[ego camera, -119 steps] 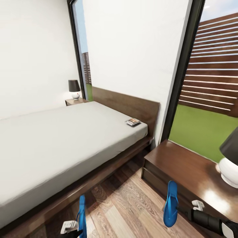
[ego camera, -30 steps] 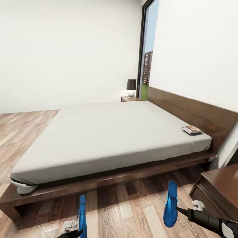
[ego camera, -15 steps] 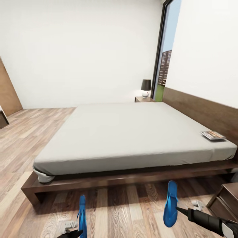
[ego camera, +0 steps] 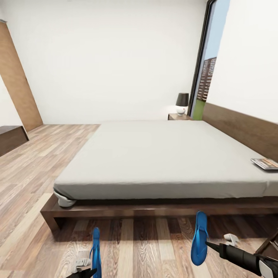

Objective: In the bedroom, move the book from the bed onto either nightstand, and place the two sandals side by side next to the bed.

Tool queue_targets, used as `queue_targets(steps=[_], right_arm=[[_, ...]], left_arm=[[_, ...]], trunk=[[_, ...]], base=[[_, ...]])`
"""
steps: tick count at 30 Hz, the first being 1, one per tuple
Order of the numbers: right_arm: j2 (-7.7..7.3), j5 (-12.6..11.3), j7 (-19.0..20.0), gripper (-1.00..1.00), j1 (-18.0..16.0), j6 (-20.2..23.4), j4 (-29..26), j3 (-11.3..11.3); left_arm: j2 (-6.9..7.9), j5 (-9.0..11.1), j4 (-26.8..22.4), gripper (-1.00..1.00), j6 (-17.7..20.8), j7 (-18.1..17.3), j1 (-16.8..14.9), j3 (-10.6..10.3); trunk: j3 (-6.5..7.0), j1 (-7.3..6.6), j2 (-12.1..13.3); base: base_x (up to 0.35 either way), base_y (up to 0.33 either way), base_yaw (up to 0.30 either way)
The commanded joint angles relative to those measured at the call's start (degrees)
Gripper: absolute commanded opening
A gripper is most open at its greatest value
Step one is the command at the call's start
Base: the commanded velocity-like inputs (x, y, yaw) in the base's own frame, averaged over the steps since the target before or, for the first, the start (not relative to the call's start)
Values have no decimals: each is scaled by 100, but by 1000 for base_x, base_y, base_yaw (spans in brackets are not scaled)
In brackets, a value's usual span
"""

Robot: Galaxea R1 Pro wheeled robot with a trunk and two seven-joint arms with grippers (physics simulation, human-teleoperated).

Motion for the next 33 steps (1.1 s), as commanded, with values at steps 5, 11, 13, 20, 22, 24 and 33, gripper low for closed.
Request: queue_targets(steps=[5,11,13,20,22,24,33], right_arm=[[-3,-28,19,-100,-1,29,-3,-1],[-3,-29,19,-100,-1,29,-1,-1],[-3,-29,19,-100,-1,29,-2,-1],[-3,-29,19,-100,-1,29,-3,-1],[-3,-29,19,-100,-1,29,-3,-1],[-3,-29,19,-100,-1,29,-3,-1],[-7,-30,19,-100,-1,33,-3,-1]], left_arm=[[0,30,6,-100,-39,-7,-5,-47],[0,30,6,-100,-39,-7,-5,-47],[0,30,6,-100,-39,-9,-5,-47],[1,30,6,-100,-39,-10,-5,-47],[0,30,6,-100,-39,-11,-5,-43],[3,30,6,-100,-39,-15,-5,-39],[108,13,-10,-100,-1,266,-7,4]], trunk=[[-5,-1,-2],[-5,-1,-2],[-5,-1,-2],[-5,-1,-2],[-5,-1,-2],[-5,-1,-2],[-5,-1,-2]], base=[[0,0,248],[0,0,76],[0,0,5],[0,0,1],[0,0,0],[0,0,0],[0,0,0]])
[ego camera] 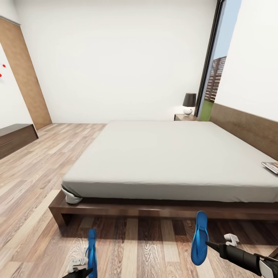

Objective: In the bedroom, move the book from the bed onto either nightstand, and place the two sandals side by side next to the bed.

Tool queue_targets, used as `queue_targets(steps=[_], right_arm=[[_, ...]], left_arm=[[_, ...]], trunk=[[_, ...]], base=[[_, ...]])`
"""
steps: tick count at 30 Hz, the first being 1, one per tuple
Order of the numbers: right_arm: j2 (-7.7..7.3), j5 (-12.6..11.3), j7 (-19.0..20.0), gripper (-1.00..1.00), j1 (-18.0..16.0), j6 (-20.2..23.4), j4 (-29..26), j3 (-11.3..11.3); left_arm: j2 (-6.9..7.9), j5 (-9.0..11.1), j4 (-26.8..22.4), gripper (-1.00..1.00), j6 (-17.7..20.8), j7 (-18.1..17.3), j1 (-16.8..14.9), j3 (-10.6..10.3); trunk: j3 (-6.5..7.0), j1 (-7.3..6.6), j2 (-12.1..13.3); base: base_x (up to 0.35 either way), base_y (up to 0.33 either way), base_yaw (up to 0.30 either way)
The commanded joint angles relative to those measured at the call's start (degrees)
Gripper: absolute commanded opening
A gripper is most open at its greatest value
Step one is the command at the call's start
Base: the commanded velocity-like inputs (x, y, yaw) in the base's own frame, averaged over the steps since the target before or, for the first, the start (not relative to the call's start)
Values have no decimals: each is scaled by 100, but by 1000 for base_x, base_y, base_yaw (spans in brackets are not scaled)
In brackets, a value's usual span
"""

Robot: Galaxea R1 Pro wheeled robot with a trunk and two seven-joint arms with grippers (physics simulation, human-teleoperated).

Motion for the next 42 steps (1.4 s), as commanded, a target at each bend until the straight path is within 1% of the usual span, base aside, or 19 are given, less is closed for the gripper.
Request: queue_targets(steps=[1,3,5,7,8,10,13,14,15,16,18,20,28,32,33,36,37,38,42], right_arm=[[-4,-25,18,-100,-3,32,1,2],[-5,-29,16,-100,-3,34,1,2],[-6,-30,21,-100,-3,39,1,2],[-6,-30,21,-100,-3,54,1,2],[-6,-30,22,-100,-3,58,1,2],[-6,-30,23,-100,-3,60,1,2],[-6,-30,14,-100,-3,61,1,2],[-6,-30,13,-100,-3,61,1,2],[-6,-30,11,-100,-3,63,1,2],[-6,-30,5,-100,-3,67,1,2],[-6,-30,1,-100,-3,69,1,2],[-6,-30,1,-100,-3,70,1,2],[-13,-30,22,-100,-3,79,1,1],[-68,-24,131,-100,-3,101,0,1],[-74,-23,257,-100,-3,102,1,1],[-83,-22,1171,-100,-3,104,1,2],[-87,-23,1613,-100,-3,105,7,2],[-93,-23,1842,-100,-3,105,11,2],[-101,-26,2233,-100,-3,105,17,2]], left_arm=[[41,23,-4,-100,-30,280,-13,-63],[42,14,-20,-100,103,945,-49,-71],[38,-17,-177,-100,425,1553,-76,-79],[46,-218,-844,-100,1072,2290,-93,-104],[44,-443,-1206,-100,1407,2641,-96,-118],[32,-703,-1439,-100,1600,3173,-98,-125],[1,-806,-1829,-100,1700,3618,-98,-128],[-4,-858,-2017,-100,1853,3680,-98,-132],[-5,-1064,-2220,-100,2292,3723,-99,-135],[-3,-1378,-2440,-100,2711,3768,-99,-132],[-1,-1755,-2596,-100,2960,3799,-99,-129],[-1,-1854,-2629,-100,3011,3805,-99,-128],[50,-1925,-2651,-100,3045,3801,-99,-120],[49,-1926,-2652,-100,3041,3800,-99,-119],[41,-1927,-2652,-100,3040,3800,-99,-119],[24,-1927,-2652,-100,3040,3800,-99,-126],[21,-1927,-2652,-100,3040,3800,-99,-127],[19,-1927,-2652,-100,3040,3800,-99,-127],[17,-1927,-2655,-100,3040,3805,-97,-126]], trunk=[[-5,-1,-2],[-5,-1,-2],[-5,-1,-2],[-5,-1,-2],[-5,-1,-2],[-5,-1,-2],[-5,-1,-2],[-5,-1,-2],[-5,-1,-2],[-5,-1,-2],[-5,-1,-2],[-5,-1,-2],[-5,-1,-2],[-5,-1,-2],[-5,-1,-2],[-5,-1,-2],[-5,-1,-2],[-5,-1,-2],[-5,-1,-2]], base=[[0,0,0],[0,0,0],[0,0,0],[0,0,0],[0,0,0],[0,0,0],[0,0,0],[0,0,0],[0,0,0],[0,0,0],[0,0,0],[0,0,0],[0,0,0],[0,0,0],[0,0,0],[0,0,0],[0,0,0],[0,0,0],[0,0,0]])
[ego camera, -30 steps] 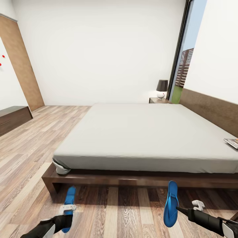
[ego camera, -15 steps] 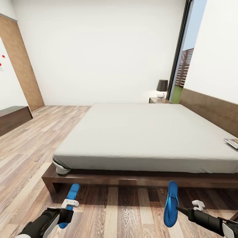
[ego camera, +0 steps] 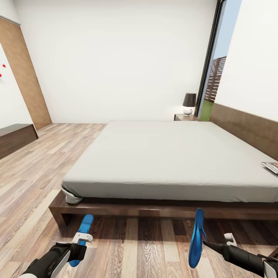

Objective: In the bedroom, move the book from the bed onto either nightstand, and place the two sandals side by side next to the bed.

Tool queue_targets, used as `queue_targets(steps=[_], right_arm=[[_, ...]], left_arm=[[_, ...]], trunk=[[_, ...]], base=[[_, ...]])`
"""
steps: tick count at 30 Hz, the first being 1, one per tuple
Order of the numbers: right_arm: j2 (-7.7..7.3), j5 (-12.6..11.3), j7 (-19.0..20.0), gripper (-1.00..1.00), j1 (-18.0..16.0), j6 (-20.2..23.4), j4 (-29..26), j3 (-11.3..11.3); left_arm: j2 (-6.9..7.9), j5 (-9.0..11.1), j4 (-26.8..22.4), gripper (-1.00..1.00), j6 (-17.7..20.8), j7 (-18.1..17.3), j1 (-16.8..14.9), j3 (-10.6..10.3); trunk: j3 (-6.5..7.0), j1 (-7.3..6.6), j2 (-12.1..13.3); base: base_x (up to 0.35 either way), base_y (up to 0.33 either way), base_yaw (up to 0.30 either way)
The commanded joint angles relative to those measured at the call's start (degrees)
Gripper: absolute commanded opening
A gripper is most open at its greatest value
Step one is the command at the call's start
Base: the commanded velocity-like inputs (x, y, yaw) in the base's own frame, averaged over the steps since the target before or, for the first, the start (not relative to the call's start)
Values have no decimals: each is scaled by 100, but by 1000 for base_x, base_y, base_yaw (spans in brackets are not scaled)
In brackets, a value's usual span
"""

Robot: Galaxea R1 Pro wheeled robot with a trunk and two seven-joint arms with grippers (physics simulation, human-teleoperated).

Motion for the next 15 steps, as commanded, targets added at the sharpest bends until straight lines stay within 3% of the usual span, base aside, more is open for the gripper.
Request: queue_targets(steps=[1,7,15], right_arm=[[-2,-10,49,-100,-3,36,1,2],[-2,-12,71,-100,-3,36,2,2],[-2,-13,62,-100,-3,23,2,2]], left_arm=[[4,58,-13,-100,30,15,-3,-33],[-1,58,-17,-100,30,25,-2,-30],[-10,58,-21,-100,30,26,-4,-37]], trunk=[[-6,-1,-2],[-6,-1,-2],[-149,175,-323]], base=[[0,0,0],[0,0,0],[0,0,0]])
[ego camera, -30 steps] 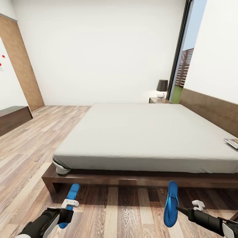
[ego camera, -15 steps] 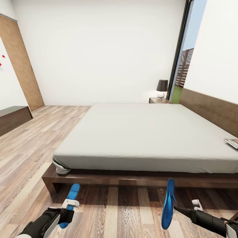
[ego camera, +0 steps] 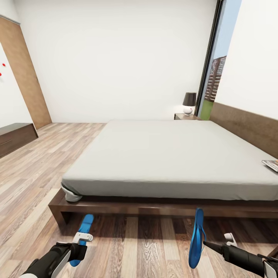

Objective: In the bedroom, move the book from the bed onto either nightstand, and place the two sandals side by side next to the bed.

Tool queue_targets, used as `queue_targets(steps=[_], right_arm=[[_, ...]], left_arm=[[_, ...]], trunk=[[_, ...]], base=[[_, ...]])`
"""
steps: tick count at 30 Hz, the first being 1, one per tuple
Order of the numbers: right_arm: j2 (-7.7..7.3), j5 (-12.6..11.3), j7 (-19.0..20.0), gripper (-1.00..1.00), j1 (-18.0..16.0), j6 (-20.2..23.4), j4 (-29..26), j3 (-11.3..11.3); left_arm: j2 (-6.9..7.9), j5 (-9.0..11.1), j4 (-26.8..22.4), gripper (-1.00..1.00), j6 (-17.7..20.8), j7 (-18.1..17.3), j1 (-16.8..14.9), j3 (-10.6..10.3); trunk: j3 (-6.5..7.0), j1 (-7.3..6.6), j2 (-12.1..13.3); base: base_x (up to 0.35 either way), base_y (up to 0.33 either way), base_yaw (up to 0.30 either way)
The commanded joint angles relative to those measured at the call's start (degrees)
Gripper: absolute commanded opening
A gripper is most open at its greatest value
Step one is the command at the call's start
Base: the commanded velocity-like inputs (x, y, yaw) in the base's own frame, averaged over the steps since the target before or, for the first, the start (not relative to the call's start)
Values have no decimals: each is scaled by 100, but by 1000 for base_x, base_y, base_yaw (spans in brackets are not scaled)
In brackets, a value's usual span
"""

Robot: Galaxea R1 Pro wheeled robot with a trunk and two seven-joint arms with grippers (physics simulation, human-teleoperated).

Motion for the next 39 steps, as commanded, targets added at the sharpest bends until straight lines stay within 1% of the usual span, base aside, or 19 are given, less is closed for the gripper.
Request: queue_targets(steps=[1,16,18,21,23,27,32,39], right_arm=[[0,-12,13,-100,-4,32,1,-5],[2,-12,-2,-100,-4,23,1,-5],[1,-12,-3,-100,-4,27,1,-5],[2,-10,-7,-100,-4,30,1,-5],[2,-10,-13,-100,-4,30,1,-5],[5,-10,-17,-100,-4,30,1,-5],[6,-12,-17,-100,-4,26,1,-5],[3,-13,-22,-100,-4,22,1,-5]], left_arm=[[7,58,-13,-100,30,12,-3,-35],[1,58,-6,-100,82,11,-3,-45],[15,58,-6,-100,199,7,-3,-35],[44,58,-12,-100,571,8,-3,-29],[66,58,-14,-100,680,11,-3,-19],[154,62,-14,-100,728,12,-3,-10],[172,65,-22,-100,733,16,-3,-2],[157,66,-25,-100,718,12,-3,0]], trunk=[[-24,21,-44],[-293,351,-646],[-293,351,-646],[-293,351,-646],[-293,351,-646],[-293,351,-646],[-293,351,-646],[-419,505,-926]], base=[[0,0,0],[0,0,0],[0,0,0],[0,0,0],[0,0,0],[0,0,0],[0,0,0],[0,0,0]])
